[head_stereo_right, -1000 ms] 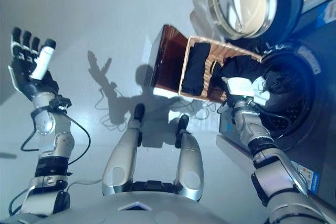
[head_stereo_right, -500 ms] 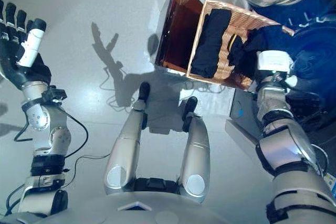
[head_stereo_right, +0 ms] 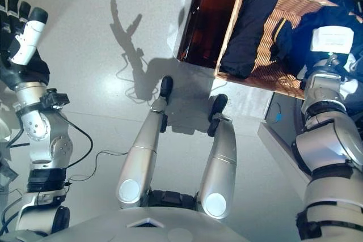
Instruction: Pick up the clothes and place them into the washing machine
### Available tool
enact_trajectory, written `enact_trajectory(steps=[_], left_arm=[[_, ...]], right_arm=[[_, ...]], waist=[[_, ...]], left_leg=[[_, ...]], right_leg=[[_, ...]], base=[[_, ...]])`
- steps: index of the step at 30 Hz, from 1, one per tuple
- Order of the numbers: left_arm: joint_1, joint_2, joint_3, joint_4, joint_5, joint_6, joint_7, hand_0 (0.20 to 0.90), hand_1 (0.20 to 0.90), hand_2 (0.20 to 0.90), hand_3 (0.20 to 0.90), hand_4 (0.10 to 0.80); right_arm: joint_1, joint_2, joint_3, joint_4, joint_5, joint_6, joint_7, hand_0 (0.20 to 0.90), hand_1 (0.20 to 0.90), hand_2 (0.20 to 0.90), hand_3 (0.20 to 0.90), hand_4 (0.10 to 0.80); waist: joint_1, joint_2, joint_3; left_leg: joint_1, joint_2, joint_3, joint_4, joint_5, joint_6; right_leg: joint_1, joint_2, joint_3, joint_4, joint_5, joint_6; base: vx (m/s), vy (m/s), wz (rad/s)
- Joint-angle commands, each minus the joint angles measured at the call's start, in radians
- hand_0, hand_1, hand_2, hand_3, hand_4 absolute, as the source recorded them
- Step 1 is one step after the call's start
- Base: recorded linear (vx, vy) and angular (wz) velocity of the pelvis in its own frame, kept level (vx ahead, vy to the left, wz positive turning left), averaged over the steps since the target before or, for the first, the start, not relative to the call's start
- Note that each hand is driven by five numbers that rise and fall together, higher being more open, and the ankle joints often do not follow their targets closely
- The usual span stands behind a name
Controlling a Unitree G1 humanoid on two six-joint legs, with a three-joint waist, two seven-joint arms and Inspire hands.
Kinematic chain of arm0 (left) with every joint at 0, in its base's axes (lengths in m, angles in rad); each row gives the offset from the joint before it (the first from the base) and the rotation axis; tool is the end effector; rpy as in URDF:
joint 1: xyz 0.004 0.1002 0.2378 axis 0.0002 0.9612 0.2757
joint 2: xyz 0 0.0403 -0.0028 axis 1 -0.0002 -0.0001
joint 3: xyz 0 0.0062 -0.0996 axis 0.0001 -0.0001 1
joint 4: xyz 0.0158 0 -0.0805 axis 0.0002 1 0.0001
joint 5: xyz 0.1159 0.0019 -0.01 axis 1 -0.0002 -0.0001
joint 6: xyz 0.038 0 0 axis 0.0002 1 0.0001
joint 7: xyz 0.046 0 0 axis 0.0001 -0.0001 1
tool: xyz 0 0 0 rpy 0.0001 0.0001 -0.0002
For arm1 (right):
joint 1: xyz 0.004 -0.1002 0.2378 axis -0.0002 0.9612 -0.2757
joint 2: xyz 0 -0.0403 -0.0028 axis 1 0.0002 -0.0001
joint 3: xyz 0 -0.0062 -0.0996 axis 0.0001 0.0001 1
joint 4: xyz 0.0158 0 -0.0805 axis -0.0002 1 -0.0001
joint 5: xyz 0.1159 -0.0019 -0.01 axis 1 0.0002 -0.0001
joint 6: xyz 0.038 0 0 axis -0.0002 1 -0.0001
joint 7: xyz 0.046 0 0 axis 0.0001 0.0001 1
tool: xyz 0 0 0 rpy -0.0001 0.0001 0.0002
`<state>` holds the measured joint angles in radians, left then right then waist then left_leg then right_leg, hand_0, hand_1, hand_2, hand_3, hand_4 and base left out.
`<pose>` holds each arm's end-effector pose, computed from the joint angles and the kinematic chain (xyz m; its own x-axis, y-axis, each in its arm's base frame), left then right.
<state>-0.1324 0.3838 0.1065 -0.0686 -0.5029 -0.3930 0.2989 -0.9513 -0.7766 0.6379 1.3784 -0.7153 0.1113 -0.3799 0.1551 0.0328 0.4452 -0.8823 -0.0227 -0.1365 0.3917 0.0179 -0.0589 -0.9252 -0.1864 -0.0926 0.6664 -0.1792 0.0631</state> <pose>0.2337 0.2290 0.1281 0.7718 0.3674 0.5190 -0.2467 0.9252 -0.2882 0.3122 -0.3473 0.1255 0.8738 -0.4758 0.1005 -0.0656 -0.3201 -0.9451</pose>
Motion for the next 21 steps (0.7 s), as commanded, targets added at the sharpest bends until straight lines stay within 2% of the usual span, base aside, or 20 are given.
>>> enact_trajectory(steps=[1,9,12,13,14,17,18,20,21], left_arm=[[0.012,0.025,0.054,-0.147,0.059,-0.111,0.031,0.9,0.9,0.9,0.9,0.8],[0.0,0.012,0.078,-0.17,0.064,-0.123,0.064,0.9,0.9,0.9,0.9,0.8],[-0.006,0.006,0.078,-0.167,0.06,-0.127,0.071,0.9,0.9,0.9,0.9,0.8],[-0.012,0.004,0.079,-0.162,0.056,-0.128,0.074,0.9,0.9,0.9,0.9,0.8],[-0.012,0.006,0.079,-0.162,0.056,-0.13,0.07,0.9,0.9,0.9,0.9,0.8],[0.001,0.017,0.087,-0.164,0.045,-0.139,0.061,0.9,0.9,0.9,0.9,0.8],[0.01,0.018,0.091,-0.166,0.04,-0.139,0.06,0.9,0.9,0.9,0.9,0.8],[0.016,0.016,0.095,-0.163,0.033,-0.138,0.061,0.9,0.9,0.9,0.9,0.8],[0.004,0.01,0.093,-0.144,0.019,-0.139,0.066,0.9,0.9,0.9,0.9,0.8]], right_arm=[[-0.065,-0.116,0.082,0.043,0.035,0.056,-0.055,0.9,0.9,0.9,0.9,0.8],[-0.064,-0.13,0.11,0.048,-0.025,0.073,-0.043,0.9,0.9,0.9,0.9,0.8],[-0.055,-0.135,0.107,0.054,-0.035,0.074,-0.033,0.9,0.9,0.9,0.9,0.8],[-0.041,-0.14,0.097,0.058,-0.038,0.074,-0.028,0.9,0.9,0.9,0.9,0.8],[-0.038,-0.145,0.098,0.059,-0.042,0.072,-0.025,0.9,0.9,0.9,0.9,0.8],[-0.038,-0.15,0.109,0.062,-0.048,0.069,-0.016,0.9,0.9,0.9,0.9,0.8],[-0.034,-0.148,0.107,0.063,-0.047,0.07,-0.017,0.2,0.2,0.2,0.2,0.3],[-0.03,-0.145,0.107,0.06,-0.045,0.07,-0.018,0.2,0.2,0.2,0.2,0.3],[-0.006,-0.136,0.091,0.054,-0.035,0.066,-0.022,0.2,0.2,0.2,0.2,0.3]], waist=[[-0.011,0.05,-0.067],[-0.014,0.068,-0.084],[-0.021,0.072,-0.09],[-0.033,0.082,-0.09],[-0.032,0.086,-0.091],[-0.013,0.09,-0.097],[-0.007,0.09,-0.102],[-0.004,0.089,-0.105],[-0.015,0.089,-0.107]], left_leg=[[-0.013,-0.037,0.022,0.08,-0.129,-0.002],[-0.135,-0.043,0.031,0.179,-0.154,-0.012],[-0.169,-0.036,0.051,0.218,-0.164,-0.018],[-0.181,-0.004,0.104,0.248,-0.165,-0.024],[-0.184,0.014,0.127,0.259,-0.168,-0.024],[-0.204,0.014,0.14,0.285,-0.18,-0.02],[-0.21,0.008,0.138,0.282,-0.181,-0.018],[-0.213,0.002,0.136,0.277,-0.182,-0.016],[-0.213,0.013,0.167,0.27,-0.175,-0.019]], right_leg=[[-0.016,0.03,0.006,-0.041,0.018,0.026],[-0.124,0.004,0.012,0.068,-0.009,0.027],[-0.153,-0.006,0.015,0.104,-0.021,0.026],[-0.169,-0.015,0.01,0.131,-0.028,0.024],[-0.185,-0.014,0.008,0.148,-0.041,0.021],[-0.213,-0.006,0.007,0.174,-0.048,0.014],[-0.221,-0.003,0.006,0.175,-0.048,0.012],[-0.225,-0.003,0.006,0.172,-0.047,0.012],[-0.227,-0.009,0.003,0.169,-0.047,0.008]], base=[[-0.012,0.022,0.14],[-0.019,0.002,0.13],[-0.021,-0.025,0.16],[-0.008,-0.002,0.23],[-0.007,0.009,0.36],[0.026,0.009,0.13],[0.023,-0.017,-0.09],[0.015,-0.05,-0.03],[0.013,-0.083,0.01]])
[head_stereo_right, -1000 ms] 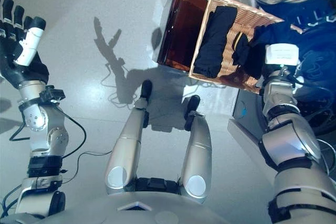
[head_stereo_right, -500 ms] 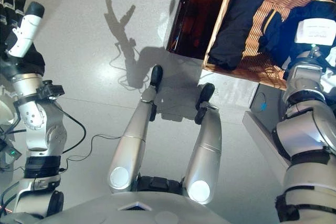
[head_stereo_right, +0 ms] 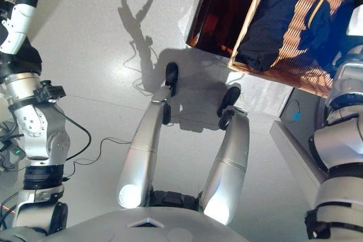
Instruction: Pick up the clothes and place them into the washing machine
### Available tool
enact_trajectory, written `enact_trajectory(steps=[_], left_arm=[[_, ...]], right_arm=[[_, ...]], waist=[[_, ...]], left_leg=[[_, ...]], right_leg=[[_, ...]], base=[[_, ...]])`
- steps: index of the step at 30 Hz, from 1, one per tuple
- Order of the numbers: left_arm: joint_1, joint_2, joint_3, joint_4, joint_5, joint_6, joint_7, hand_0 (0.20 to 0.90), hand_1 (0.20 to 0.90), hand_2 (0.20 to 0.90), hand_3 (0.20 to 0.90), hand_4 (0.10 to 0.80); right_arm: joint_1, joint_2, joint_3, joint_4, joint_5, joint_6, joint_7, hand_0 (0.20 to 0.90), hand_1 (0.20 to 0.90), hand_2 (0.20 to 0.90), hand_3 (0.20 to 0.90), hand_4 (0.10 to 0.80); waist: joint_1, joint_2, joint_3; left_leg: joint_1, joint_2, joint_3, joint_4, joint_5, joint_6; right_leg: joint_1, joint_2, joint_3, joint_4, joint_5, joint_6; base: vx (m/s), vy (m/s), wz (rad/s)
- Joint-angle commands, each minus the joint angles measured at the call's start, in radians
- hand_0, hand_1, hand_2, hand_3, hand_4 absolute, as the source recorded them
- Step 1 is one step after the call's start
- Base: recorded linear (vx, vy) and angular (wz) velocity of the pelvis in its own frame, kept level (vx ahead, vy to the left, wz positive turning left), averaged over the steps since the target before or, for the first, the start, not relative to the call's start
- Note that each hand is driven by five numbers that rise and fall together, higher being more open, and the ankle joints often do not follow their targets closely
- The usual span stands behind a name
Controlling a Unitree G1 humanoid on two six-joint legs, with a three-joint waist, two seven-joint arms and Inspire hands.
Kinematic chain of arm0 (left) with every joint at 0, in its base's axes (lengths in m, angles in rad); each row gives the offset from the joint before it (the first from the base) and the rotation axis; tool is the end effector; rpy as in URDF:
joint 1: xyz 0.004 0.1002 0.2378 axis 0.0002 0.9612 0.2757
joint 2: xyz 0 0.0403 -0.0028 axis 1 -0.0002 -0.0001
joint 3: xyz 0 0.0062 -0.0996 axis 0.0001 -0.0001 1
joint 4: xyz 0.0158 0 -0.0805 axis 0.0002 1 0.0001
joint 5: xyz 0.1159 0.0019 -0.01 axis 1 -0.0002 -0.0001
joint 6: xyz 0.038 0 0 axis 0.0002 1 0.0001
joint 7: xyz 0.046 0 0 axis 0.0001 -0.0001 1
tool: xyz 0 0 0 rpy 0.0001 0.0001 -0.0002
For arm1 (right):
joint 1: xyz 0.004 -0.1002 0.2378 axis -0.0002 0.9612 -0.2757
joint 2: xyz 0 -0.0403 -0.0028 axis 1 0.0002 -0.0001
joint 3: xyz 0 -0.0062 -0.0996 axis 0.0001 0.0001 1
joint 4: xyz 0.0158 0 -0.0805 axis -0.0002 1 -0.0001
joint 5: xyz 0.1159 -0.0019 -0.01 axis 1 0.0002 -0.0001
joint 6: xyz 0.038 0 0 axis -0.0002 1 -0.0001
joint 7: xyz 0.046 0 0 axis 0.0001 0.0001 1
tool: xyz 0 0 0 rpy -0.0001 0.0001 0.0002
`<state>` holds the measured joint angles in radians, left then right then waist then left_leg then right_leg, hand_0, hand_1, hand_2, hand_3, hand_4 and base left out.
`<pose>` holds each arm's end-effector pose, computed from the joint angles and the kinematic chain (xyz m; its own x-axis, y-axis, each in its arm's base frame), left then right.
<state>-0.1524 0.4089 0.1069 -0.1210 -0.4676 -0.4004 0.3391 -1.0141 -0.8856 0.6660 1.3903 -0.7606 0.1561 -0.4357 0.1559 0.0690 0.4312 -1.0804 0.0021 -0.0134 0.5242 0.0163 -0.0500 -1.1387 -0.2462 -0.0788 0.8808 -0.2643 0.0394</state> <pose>0.2332 0.2265 0.1443 0.7243 0.3603 0.5879 -0.2456 0.9315 -0.2684 0.3030 -0.3760 0.1639 0.8169 -0.5158 0.2580 -0.0158 -0.4672 -0.8840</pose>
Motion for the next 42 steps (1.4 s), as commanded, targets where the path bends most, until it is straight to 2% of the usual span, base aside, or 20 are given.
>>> enact_trajectory(steps=[1,2,4,5,8,10,20,22,25,26,27,28,29,30,31,32,33,34,36,42], left_arm=[[0.014,-0.012,0.087,-0.08,-0.016,-0.131,0.027,0.9,0.9,0.9,0.9,0.8],[0.013,-0.011,0.086,-0.078,-0.016,-0.132,0.027,0.9,0.9,0.9,0.9,0.8],[-0.004,0.001,0.082,-0.067,-0.012,-0.133,0.021,0.9,0.9,0.9,0.9,0.8],[-0.004,0.002,0.082,-0.067,-0.012,-0.133,0.021,0.9,0.9,0.9,0.9,0.8],[-0.034,0.02,0.075,-0.022,-0.025,-0.14,0.013,0.9,0.9,0.9,0.9,0.8],[-0.053,0.025,0.068,0.009,-0.038,-0.144,0.006,0.9,0.9,0.9,0.9,0.8],[-0.096,0.031,0.05,0.098,-0.083,-0.148,-0.016,0.9,0.9,0.9,0.9,0.8],[-0.102,0.033,0.043,0.134,-0.083,-0.137,-0.015,0.9,0.9,0.9,0.9,0.8],[-0.109,0.055,0.022,0.157,-0.078,-0.137,-0.032,0.9,0.9,0.9,0.9,0.8],[-0.11,0.056,0.021,0.158,-0.079,-0.138,-0.033,0.9,0.9,0.9,0.9,0.8],[-0.105,0.051,0.003,0.159,-0.094,-0.142,-0.042,0.9,0.9,0.9,0.9,0.8],[-0.103,0.046,-0.008,0.162,-0.101,-0.146,-0.051,0.9,0.9,0.9,0.9,0.8],[-0.099,0.03,-0.011,0.177,-0.112,-0.152,-0.056,0.9,0.9,0.9,0.9,0.8],[-0.1,0.031,-0.013,0.177,-0.113,-0.153,-0.056,0.9,0.9,0.9,0.9,0.8],[-0.099,0.031,-0.013,0.177,-0.113,-0.153,-0.056,0.9,0.9,0.9,0.9,0.8],[-0.095,0.015,-0.019,0.175,-0.092,-0.142,-0.047,0.9,0.9,0.9,0.9,0.8],[-0.086,0.021,-0.018,0.169,-0.087,-0.145,-0.059,0.9,0.9,0.9,0.9,0.8],[-0.052,0.001,-0.04,0.157,-0.109,-0.155,-0.091,0.9,0.9,0.9,0.9,0.8],[-0.02,-0.022,-0.04,0.159,-0.108,-0.144,-0.101,0.9,0.9,0.9,0.9,0.8],[-0.002,-0.02,-0.041,0.18,-0.108,-0.132,-0.104,0.9,0.9,0.9,0.9,0.8]], right_arm=[[0.065,-0.023,0.057,0.036,0.015,0.018,0.034,0.2,0.2,0.2,0.2,0.3],[0.066,-0.023,0.056,0.036,0.015,0.018,0.034,0.2,0.2,0.2,0.2,0.3],[0.082,-0.013,0.041,0.027,0.029,0.01,0.029,0.2,0.2,0.2,0.2,0.3],[0.082,-0.013,0.041,0.027,0.029,0.01,0.029,0.2,0.2,0.2,0.2,0.3],[0.117,0.016,0.009,0.006,0.057,-0.005,0.025,0.2,0.2,0.2,0.2,0.3],[0.143,0.041,-0.012,-0.004,0.08,-0.014,0.017,0.2,0.2,0.2,0.2,0.3],[0.24,0.156,-0.118,-0.01,0.206,-0.036,-0.014,0.2,0.2,0.2,0.2,0.3],[0.24,0.215,-0.187,-0.028,0.323,-0.058,-0.03,0.2,0.2,0.2,0.2,0.3],[0.27,0.249,-0.301,-0.025,0.48,-0.103,-0.059,0.2,0.2,0.2,0.2,0.3],[0.27,0.249,-0.301,-0.024,0.481,-0.104,-0.06,0.2,0.2,0.2,0.2,0.3],[0.275,0.259,-0.377,-0.017,0.595,-0.133,-0.073,0.2,0.2,0.2,0.2,0.3],[0.284,0.26,-0.403,-0.018,0.632,-0.144,-0.082,0.2,0.2,0.2,0.2,0.3],[0.314,0.274,-0.457,-0.031,0.685,-0.164,-0.101,0.2,0.2,0.2,0.2,0.3],[0.317,0.274,-0.46,-0.034,0.685,-0.164,-0.101,0.2,0.2,0.2,0.2,0.3],[0.318,0.274,-0.46,-0.034,0.685,-0.164,-0.101,0.2,0.2,0.2,0.2,0.3],[0.374,0.304,-0.477,-0.026,0.691,-0.165,-0.084,0.2,0.2,0.2,0.2,0.3],[0.364,0.311,-0.499,-0.057,0.739,-0.192,-0.115,0.2,0.2,0.2,0.2,0.3],[0.38,0.306,-0.541,-0.054,0.808,-0.217,-0.128,0.2,0.2,0.2,0.2,0.3],[0.443,0.335,-0.609,-0.077,0.89,-0.249,-0.148,0.2,0.2,0.2,0.2,0.3],[0.509,0.385,-0.755,-0.077,1.143,-0.344,-0.133,0.2,0.2,0.2,0.2,0.3]], waist=[[-0.023,0.056,-0.092],[-0.022,0.055,-0.091],[-0.029,0.057,-0.088],[-0.029,0.057,-0.088],[-0.042,0.054,-0.073],[-0.043,0.048,-0.07],[-0.035,0.013,-0.097],[-0.036,-0.001,-0.092],[-0.061,0.0,-0.066],[-0.06,-0.001,-0.062],[-0.081,0.022,-0.044],[-0.083,0.025,-0.038],[-0.084,0.023,-0.034],[-0.085,0.024,-0.024],[-0.083,0.026,-0.028],[-0.071,0.005,-0.045],[-0.095,0.008,-0.038],[-0.091,0.005,-0.072],[-0.085,-0.008,-0.107],[-0.092,-0.006,-0.13]], left_leg=[[-0.012,-0.002,0.066,0.142,-0.17,-0.03],[-0.012,-0.002,0.066,0.142,-0.17,-0.03],[-0.005,0.041,0.127,0.144,-0.165,-0.03],[-0.005,0.041,0.127,0.145,-0.165,-0.03],[0.031,0.088,0.211,0.138,-0.156,-0.026],[0.053,0.095,0.226,0.114,-0.153,-0.02],[0.138,0.027,0.169,-0.058,-0.107,0.003],[0.202,0.0,0.148,-0.095,-0.104,0.015],[0.301,-0.02,0.13,-0.14,-0.114,0.043],[0.305,-0.022,0.131,-0.141,-0.113,0.045],[0.346,-0.024,0.119,-0.142,-0.106,0.049],[0.375,-0.028,0.115,-0.154,-0.106,0.045],[0.433,-0.026,0.106,-0.181,-0.104,0.029],[0.429,-0.025,0.112,-0.187,-0.073,0.034],[0.443,-0.024,0.103,-0.185,-0.102,0.028],[0.441,-0.046,0.106,-0.152,-0.113,0.015],[0.429,-0.044,0.112,-0.162,-0.077,0.023],[0.472,-0.043,0.111,-0.2,-0.062,0.026],[0.53,-0.034,0.108,-0.235,-0.063,0.014],[0.566,-0.007,0.066,-0.177,-0.084,-0.008]], right_leg=[[-0.015,0.048,-0.01,-0.045,0.038,0.031],[-0.015,0.048,-0.01,-0.044,0.037,0.031],[-0.011,0.048,-0.024,-0.046,0.036,0.028],[-0.011,0.048,-0.024,-0.046,0.036,0.028],[0.017,0.052,-0.05,-0.06,0.033,0.019],[0.039,0.055,-0.063,-0.086,0.038,0.018],[0.197,0.073,-0.074,-0.261,0.089,0.037],[0.26,0.084,-0.079,-0.295,0.123,0.058],[0.256,0.088,-0.039,-0.221,0.246,0.151],[0.258,0.087,-0.038,-0.219,0.247,0.153],[0.266,0.12,0.005,-0.179,0.213,0.152],[0.302,0.109,0.006,-0.228,0.188,0.134],[0.354,0.046,-0.003,-0.391,0.203,0.106],[0.357,0.044,-0.013,-0.409,0.236,0.096],[0.367,0.048,-0.007,-0.4,0.206,0.105],[0.481,-0.003,-0.066,-0.56,0.225,0.095],[0.449,0.015,-0.008,-0.543,0.277,0.09],[0.49,0.071,0.002,-0.55,0.276,0.082],[0.57,0.068,-0.031,-0.613,0.272,0.081],[0.65,0.084,-0.043,-0.622,0.229,0.057]], base=[[0.006,-0.066,0.08],[0.002,-0.031,0.16],[0.004,-0.039,0.13],[0.007,-0.066,0.11],[0.021,-0.097,0.18],[0.041,-0.055,0.14],[0.052,-0.002,0.09],[0.059,0.034,0.03],[0.05,0.057,0.08],[0.048,0.066,0.0],[0.055,0.05,0.12],[0.166,0.014,0.45],[0.032,-0.021,0.53],[0.111,-0.031,0.39],[0.059,-0.087,-0.05],[0.005,-0.1,-0.06],[-0.046,-0.091,-0.02],[-0.046,-0.042,0.09],[0.14,-0.089,-0.11],[0.049,-0.139,-0.03]])
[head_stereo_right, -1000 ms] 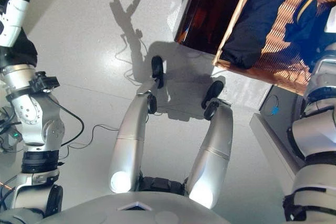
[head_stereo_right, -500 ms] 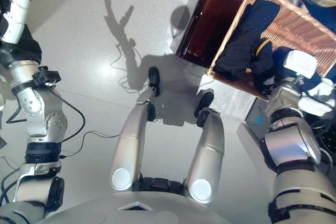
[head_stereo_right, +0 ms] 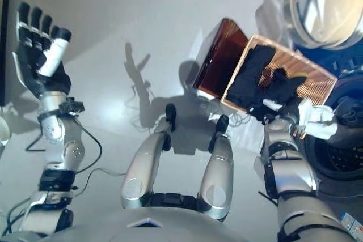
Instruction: Pick up the clothes and place them into the washing machine
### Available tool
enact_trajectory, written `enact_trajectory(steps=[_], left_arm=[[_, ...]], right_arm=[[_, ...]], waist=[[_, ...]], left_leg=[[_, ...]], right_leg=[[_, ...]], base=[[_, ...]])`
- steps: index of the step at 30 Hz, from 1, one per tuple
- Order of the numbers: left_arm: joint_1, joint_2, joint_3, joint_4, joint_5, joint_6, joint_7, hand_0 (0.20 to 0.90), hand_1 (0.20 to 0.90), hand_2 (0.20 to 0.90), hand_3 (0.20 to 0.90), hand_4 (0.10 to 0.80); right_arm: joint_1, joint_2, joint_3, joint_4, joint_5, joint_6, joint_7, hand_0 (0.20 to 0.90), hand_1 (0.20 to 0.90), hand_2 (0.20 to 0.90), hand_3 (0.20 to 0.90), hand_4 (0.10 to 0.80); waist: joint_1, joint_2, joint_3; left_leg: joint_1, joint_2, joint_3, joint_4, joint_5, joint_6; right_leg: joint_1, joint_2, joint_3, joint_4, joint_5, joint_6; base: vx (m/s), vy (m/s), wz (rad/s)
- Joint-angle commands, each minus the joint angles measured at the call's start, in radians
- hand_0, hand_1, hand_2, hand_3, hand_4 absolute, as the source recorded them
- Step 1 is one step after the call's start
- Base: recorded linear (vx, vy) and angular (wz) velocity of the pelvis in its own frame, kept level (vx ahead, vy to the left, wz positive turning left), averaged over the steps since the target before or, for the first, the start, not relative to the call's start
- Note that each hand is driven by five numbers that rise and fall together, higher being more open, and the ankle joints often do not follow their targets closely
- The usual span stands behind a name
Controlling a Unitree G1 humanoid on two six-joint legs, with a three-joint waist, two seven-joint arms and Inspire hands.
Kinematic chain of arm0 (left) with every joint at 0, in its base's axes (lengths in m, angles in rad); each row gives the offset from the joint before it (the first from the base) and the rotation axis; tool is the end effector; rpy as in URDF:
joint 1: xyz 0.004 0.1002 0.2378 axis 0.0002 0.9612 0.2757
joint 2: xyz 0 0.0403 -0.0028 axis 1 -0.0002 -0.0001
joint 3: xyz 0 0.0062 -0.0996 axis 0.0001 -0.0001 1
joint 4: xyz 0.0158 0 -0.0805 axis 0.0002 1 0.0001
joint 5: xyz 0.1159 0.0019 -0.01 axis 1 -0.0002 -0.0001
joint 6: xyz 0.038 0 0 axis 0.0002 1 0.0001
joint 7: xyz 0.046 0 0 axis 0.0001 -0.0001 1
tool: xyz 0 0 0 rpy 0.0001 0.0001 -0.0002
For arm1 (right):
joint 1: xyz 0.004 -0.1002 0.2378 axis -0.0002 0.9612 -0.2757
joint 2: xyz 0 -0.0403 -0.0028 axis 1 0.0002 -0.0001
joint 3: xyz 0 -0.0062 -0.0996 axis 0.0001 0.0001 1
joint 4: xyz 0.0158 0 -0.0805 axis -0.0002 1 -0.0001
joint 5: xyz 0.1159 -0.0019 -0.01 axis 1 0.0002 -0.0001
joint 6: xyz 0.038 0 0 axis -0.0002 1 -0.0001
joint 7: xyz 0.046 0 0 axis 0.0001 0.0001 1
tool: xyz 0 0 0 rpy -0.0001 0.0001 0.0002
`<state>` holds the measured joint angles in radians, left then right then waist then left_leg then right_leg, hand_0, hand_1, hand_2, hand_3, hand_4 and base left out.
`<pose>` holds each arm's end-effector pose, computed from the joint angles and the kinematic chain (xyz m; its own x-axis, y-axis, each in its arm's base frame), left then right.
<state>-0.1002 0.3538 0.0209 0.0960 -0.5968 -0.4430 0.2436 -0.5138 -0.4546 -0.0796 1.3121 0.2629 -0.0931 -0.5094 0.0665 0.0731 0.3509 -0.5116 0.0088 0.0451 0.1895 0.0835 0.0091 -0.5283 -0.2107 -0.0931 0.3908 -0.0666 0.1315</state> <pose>0.2340 0.2232 0.0838 0.8635 0.3567 0.3566 -0.2362 0.9106 -0.3390 0.2439 -0.2959 -0.0195 0.4879 -0.7824 -0.3871 0.6545 0.6213 -0.4309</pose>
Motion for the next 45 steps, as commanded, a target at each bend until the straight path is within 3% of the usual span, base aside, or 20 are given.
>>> enact_trajectory(steps=[1,2,3,4,5,6,8,10,11,12,15,19,22,26,31,40,41,42,44,45], left_arm=[[-0.02,0.03,0.048,-0.06,0.02,-0.087,-0.015,0.9,0.9,0.9,0.9,0.8],[-0.022,0.03,0.04,-0.062,0.025,-0.088,-0.004,0.9,0.9,0.9,0.9,0.8],[-0.025,0.03,0.039,-0.062,0.026,-0.088,-0.003,0.9,0.9,0.9,0.9,0.8],[0.004,0.018,0.053,-0.073,0.038,-0.088,0.012,0.9,0.9,0.9,0.9,0.8],[0.005,0.018,0.053,-0.074,0.039,-0.088,0.013,0.9,0.9,0.9,0.9,0.8],[0.019,0.001,0.075,-0.066,0.02,-0.101,0.024,0.9,0.9,0.9,0.9,0.8],[0.021,-0.008,0.082,-0.052,0.019,-0.104,0.029,0.9,0.9,0.9,0.9,0.8],[-0.021,-0.019,0.088,-0.032,0.009,-0.12,0.05,0.9,0.9,0.9,0.9,0.8],[-0.021,-0.019,0.088,-0.032,0.01,-0.119,0.051,0.9,0.9,0.9,0.9,0.8],[-0.019,-0.024,0.104,-0.052,0.026,-0.127,0.065,0.9,0.9,0.9,0.9,0.8],[-0.014,-0.042,0.114,-0.057,0.034,-0.138,0.087,0.9,0.9,0.9,0.9,0.8],[0.012,-0.071,0.13,-0.063,0.021,-0.143,0.101,0.9,0.9,0.9,0.9,0.8],[0.019,-0.077,0.128,-0.064,0.016,-0.142,0.1,0.9,0.9,0.9,0.9,0.8],[0.022,-0.083,0.124,-0.078,0.004,-0.14,0.091,0.9,0.9,0.9,0.9,0.8],[0.04,-0.075,0.125,-0.079,0.004,-0.147,0.074,0.9,0.9,0.9,0.9,0.8],[0.032,-0.031,0.153,-0.063,0.017,-0.154,0.077,0.9,0.9,0.9,0.9,0.8],[0.031,-0.032,0.153,-0.063,0.017,-0.154,0.077,0.9,0.9,0.9,0.9,0.8],[0.032,-0.031,0.159,-0.063,0.02,-0.154,0.082,0.9,0.9,0.9,0.9,0.8],[0.042,-0.013,0.16,-0.056,0.03,-0.151,0.083,0.9,0.9,0.9,0.9,0.8],[0.04,-0.016,0.16,-0.056,0.029,-0.151,0.083,0.9,0.9,0.9,0.9,0.8]], right_arm=[[0.021,-0.025,-0.033,0.0,0.181,-0.122,-0.054,0.2,0.2,0.2,0.2,0.3],[0.003,-0.017,-0.039,-0.014,0.222,-0.153,-0.062,0.2,0.2,0.2,0.2,0.3],[0.001,-0.017,-0.04,-0.013,0.223,-0.153,-0.062,0.2,0.2,0.2,0.2,0.3],[-0.018,0.003,-0.055,-0.035,0.284,-0.202,-0.07,0.2,0.2,0.2,0.2,0.3],[-0.018,0.003,-0.055,-0.035,0.284,-0.202,-0.07,0.2,0.2,0.2,0.2,0.3],[-0.023,0.041,-0.081,-0.087,0.391,-0.28,-0.055,0.2,0.2,0.2,0.2,0.3],[0.003,0.068,-0.096,-0.119,0.424,-0.299,-0.037,0.2,0.2,0.2,0.2,0.3],[-0.002,0.126,-0.14,-0.212,0.531,-0.381,-0.005,0.2,0.2,0.2,0.2,0.3],[0.0,0.127,-0.139,-0.216,0.529,-0.381,-0.007,0.2,0.2,0.2,0.2,0.3],[0.001,0.167,-0.169,-0.32,0.612,-0.453,0.023,0.2,0.2,0.2,0.2,0.3],[0.019,0.227,-0.231,-0.467,0.72,-0.55,0.066,0.2,0.2,0.2,0.2,0.3],[0.013,0.274,-0.285,-0.599,0.81,-0.64,0.095,0.2,0.2,0.2,0.2,0.3],[0.0,0.283,-0.299,-0.639,0.842,-0.66,0.115,0.2,0.2,0.2,0.2,0.3],[-0.071,0.226,-0.337,-0.672,0.823,-0.698,0.059,0.2,0.2,0.2,0.2,0.3],[-0.139,0.128,-0.35,-0.712,0.719,-0.701,-0.019,0.2,0.2,0.2,0.2,0.3],[-0.268,-0.154,-0.338,-0.687,0.591,-0.68,-0.122,0.2,0.2,0.2,0.2,0.3],[-0.269,-0.154,-0.337,-0.687,0.589,-0.68,-0.124,0.2,0.2,0.2,0.2,0.3],[-0.272,-0.19,-0.336,-0.698,0.565,-0.674,-0.139,0.2,0.2,0.2,0.2,0.3],[-0.321,-0.344,-0.305,-0.68,0.511,-0.641,-0.183,0.2,0.2,0.2,0.2,0.3],[-0.328,-0.35,-0.301,-0.673,0.512,-0.641,-0.183,0.2,0.2,0.2,0.2,0.3]], waist=[[0.002,-0.022,-0.026],[0.026,-0.024,0.004],[0.027,-0.021,0.005],[0.056,-0.017,0.008],[0.056,-0.017,0.008],[0.041,0.005,-0.017],[0.029,0.004,-0.019],[-0.005,0.015,-0.022],[-0.004,0.013,-0.024],[-0.016,0.026,-0.025],[-0.03,0.052,-0.026],[-0.031,0.096,-0.03],[-0.027,0.113,-0.03],[-0.015,0.156,-0.041],[-0.001,0.178,-0.06],[0.014,0.178,-0.084],[0.014,0.178,-0.084],[0.013,0.176,-0.084],[0.013,0.162,-0.087],[0.013,0.165,-0.086]], left_leg=[[-0.046,-0.001,-0.012,0.287,-0.123,-0.091],[-0.09,-0.017,-0.095,0.387,-0.051,-0.114],[-0.096,-0.015,-0.098,0.395,-0.054,-0.116],[-0.1,-0.087,-0.248,0.302,-0.091,-0.093],[-0.1,-0.088,-0.248,0.301,-0.091,-0.093],[-0.054,-0.017,-0.277,0.111,-0.056,-0.095],[-0.041,-0.003,-0.246,0.109,-0.047,-0.092],[-0.066,-0.036,-0.19,0.135,-0.081,-0.07],[-0.067,-0.036,-0.187,0.134,-0.081,-0.069],[-0.071,-0.052,-0.155,0.133,-0.103,-0.051],[-0.11,-0.061,-0.113,0.161,-0.123,-0.038],[-0.14,-0.074,-0.084,0.193,-0.146,-0.027],[-0.151,-0.079,-0.078,0.206,-0.153,-0.023],[-0.185,-0.087,-0.061,0.231,-0.165,-0.02],[-0.175,-0.08,-0.061,0.208,-0.162,-0.023],[-0.153,-0.057,-0.071,0.169,-0.153,-0.044],[-0.154,-0.057,-0.071,0.169,-0.153,-0.044],[-0.154,-0.054,-0.071,0.17,-0.154,-0.046],[-0.157,-0.042,-0.076,0.182,-0.156,-0.059],[-0.157,-0.042,-0.076,0.182,-0.157,-0.06]], right_leg=[[0.09,0.072,-0.022,-0.145,0.002,-0.065],[0.09,0.091,0.001,-0.125,0.001,-0.083],[0.088,0.094,-0.001,-0.121,-0.001,-0.085],[0.092,0.131,0.051,-0.125,-0.014,-0.085],[0.092,0.131,0.051,-0.125,-0.014,-0.085],[0.058,0.181,0.079,-0.098,-0.033,-0.07],[0.037,0.172,0.081,-0.077,-0.02,-0.067],[-0.029,0.146,0.105,-0.047,-0.006,-0.06],[-0.032,0.146,0.108,-0.045,-0.006,-0.06],[-0.057,0.132,0.14,-0.038,0.002,-0.052],[-0.099,0.111,0.167,-0.033,0.006,-0.048],[-0.143,0.102,0.194,-0.006,-0.001,-0.052],[-0.161,0.102,0.202,0.013,-0.004,-0.052],[-0.203,0.101,0.218,0.041,-0.015,-0.057],[-0.205,0.106,0.226,0.036,-0.021,-0.056],[-0.199,0.127,0.22,0.025,-0.037,-0.066],[-0.2,0.128,0.22,0.026,-0.037,-0.066],[-0.202,0.132,0.219,0.032,-0.041,-0.068],[-0.211,0.142,0.212,0.052,-0.052,-0.072],[-0.211,0.142,0.212,0.054,-0.053,-0.073]], base=[[-0.055,-0.122,0.0],[-0.062,-0.123,-0.06],[-0.044,0.037,-0.22],[-0.008,0.054,-0.34],[0.088,0.1,-0.74],[0.063,0.077,-1.05],[-0.023,0.11,-0.98],[-0.075,0.193,-0.26],[0.017,0.27,-0.23],[-0.004,0.262,-0.34],[-0.02,0.215,-0.68],[-0.01,0.126,-0.2],[-0.02,0.054,-0.12],[-0.018,0.037,-0.05],[0.02,-0.018,-0.04],[0.032,-0.074,0.0],[0.007,-0.071,-0.02],[0.019,-0.101,-0.02],[0.037,-0.162,0.01],[0.027,-0.112,0.05]])
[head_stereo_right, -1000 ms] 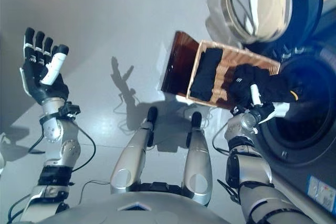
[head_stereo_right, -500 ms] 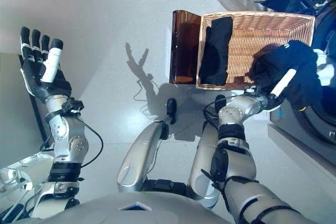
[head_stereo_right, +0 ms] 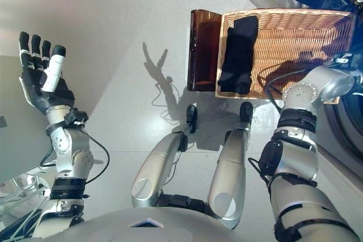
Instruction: Pick up the clothes and place them into the washing machine
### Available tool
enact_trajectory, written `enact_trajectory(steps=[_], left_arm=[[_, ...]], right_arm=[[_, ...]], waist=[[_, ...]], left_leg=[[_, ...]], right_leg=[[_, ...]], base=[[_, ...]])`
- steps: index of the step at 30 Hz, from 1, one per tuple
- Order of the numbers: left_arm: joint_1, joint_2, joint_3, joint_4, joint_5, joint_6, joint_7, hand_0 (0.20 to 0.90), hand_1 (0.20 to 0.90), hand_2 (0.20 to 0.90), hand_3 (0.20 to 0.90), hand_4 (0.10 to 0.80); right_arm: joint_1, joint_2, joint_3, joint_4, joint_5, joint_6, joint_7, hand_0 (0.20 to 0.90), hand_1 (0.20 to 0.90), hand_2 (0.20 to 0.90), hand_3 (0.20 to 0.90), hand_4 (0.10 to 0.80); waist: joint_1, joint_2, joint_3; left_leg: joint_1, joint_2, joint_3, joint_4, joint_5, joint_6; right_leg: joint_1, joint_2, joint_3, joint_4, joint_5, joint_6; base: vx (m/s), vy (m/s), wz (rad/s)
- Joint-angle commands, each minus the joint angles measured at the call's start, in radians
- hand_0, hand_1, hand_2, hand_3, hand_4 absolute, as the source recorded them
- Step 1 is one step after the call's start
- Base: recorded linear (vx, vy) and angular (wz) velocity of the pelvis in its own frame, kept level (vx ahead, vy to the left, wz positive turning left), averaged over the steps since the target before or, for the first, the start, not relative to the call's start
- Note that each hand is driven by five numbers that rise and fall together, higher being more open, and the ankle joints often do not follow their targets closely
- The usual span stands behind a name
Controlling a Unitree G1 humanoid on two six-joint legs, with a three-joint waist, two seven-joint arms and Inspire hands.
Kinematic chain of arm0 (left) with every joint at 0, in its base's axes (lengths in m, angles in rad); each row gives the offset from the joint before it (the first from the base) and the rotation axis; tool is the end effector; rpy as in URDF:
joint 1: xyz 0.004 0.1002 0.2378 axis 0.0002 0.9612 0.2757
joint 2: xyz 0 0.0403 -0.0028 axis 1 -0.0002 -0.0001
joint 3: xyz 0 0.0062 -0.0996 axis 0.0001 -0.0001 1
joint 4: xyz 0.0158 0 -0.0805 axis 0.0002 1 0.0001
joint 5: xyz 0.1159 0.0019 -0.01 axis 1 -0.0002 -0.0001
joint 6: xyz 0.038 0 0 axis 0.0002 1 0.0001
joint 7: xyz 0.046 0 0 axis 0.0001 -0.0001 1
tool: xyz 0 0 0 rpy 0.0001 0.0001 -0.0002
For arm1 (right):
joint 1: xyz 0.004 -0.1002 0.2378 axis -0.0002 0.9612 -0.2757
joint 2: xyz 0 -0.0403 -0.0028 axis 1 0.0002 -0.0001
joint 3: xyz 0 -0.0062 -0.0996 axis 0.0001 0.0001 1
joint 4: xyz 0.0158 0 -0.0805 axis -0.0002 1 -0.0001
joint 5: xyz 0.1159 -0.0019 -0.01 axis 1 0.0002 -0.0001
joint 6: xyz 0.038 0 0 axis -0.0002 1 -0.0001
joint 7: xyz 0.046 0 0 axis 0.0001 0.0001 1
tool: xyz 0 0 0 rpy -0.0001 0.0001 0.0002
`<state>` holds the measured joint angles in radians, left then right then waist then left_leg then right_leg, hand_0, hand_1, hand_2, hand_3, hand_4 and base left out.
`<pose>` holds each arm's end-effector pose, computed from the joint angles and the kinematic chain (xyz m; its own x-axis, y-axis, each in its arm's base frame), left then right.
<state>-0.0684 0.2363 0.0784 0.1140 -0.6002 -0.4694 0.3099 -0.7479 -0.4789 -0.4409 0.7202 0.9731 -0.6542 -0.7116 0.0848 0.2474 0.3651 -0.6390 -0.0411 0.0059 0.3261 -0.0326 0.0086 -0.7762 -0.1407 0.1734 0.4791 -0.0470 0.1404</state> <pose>0.2265 0.2174 0.0679 0.8173 0.5099 0.2684 -0.3536 0.8115 -0.4651 0.3011 -0.3197 0.1764 0.2409 -0.9639 -0.1131 0.4198 -0.0016 0.9076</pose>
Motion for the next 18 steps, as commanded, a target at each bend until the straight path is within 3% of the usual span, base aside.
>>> enact_trajectory(steps=[1,7,11,14,18], left_arm=[[0.012,0.105,0.101,-0.072,0.033,-0.124,0.015,0.9,0.9,0.9,0.9,0.8],[0.011,0.128,0.094,-0.058,0.036,-0.124,0.012,0.9,0.9,0.9,0.9,0.8],[0.007,0.125,0.088,-0.044,0.035,-0.122,0.015,0.9,0.9,0.9,0.9,0.8],[0.003,0.102,0.09,-0.038,0.037,-0.123,0.013,0.9,0.9,0.9,0.9,0.8],[-0.023,0.068,0.104,-0.021,0.036,-0.123,0.027,0.9,0.9,0.9,0.9,0.8]], right_arm=[[-0.117,-0.364,0.073,-0.072,-0.202,-0.076,0.012,0.2,0.2,0.2,0.2,0.3],[-0.17,-0.538,0.116,-0.049,-0.288,-0.028,-0.067,0.2,0.2,0.2,0.2,0.3],[-0.158,-0.579,0.112,0.004,-0.279,-0.017,-0.079,0.2,0.2,0.2,0.2,0.3],[-0.055,-0.514,0.039,-0.011,-0.275,-0.031,-0.076,0.2,0.2,0.2,0.2,0.3],[0.121,-0.311,-0.07,-0.164,-0.309,-0.086,-0.076,0.2,0.2,0.2,0.2,0.3]], waist=[[-0.008,-0.01,-0.099],[-0.018,-0.011,-0.101],[-0.028,-0.012,-0.095],[-0.046,-0.009,-0.094],[-0.066,-0.013,-0.092]], left_leg=[[-0.025,0.011,-0.039,0.041,-0.037,-0.063],[0.012,0.021,-0.043,-0.007,-0.007,-0.085],[0.029,0.025,-0.044,-0.034,0.017,-0.095],[0.052,0.023,-0.05,-0.044,0.01,-0.096],[0.063,0.021,-0.048,-0.039,0.01,-0.091]], right_leg=[[0.039,0.075,-0.055,-0.033,-0.075,-0.083],[0.06,0.076,-0.059,-0.047,-0.079,-0.085],[0.074,0.08,-0.059,-0.063,-0.071,-0.088],[0.096,0.086,-0.053,-0.073,-0.082,-0.092],[0.117,0.092,-0.047,-0.08,-0.075,-0.099]], base=[[0.018,-0.057,0.02],[0.03,-0.06,0.04],[0.017,-0.054,0.04],[0.042,-0.046,-0.11],[0.005,-0.015,-0.08]])
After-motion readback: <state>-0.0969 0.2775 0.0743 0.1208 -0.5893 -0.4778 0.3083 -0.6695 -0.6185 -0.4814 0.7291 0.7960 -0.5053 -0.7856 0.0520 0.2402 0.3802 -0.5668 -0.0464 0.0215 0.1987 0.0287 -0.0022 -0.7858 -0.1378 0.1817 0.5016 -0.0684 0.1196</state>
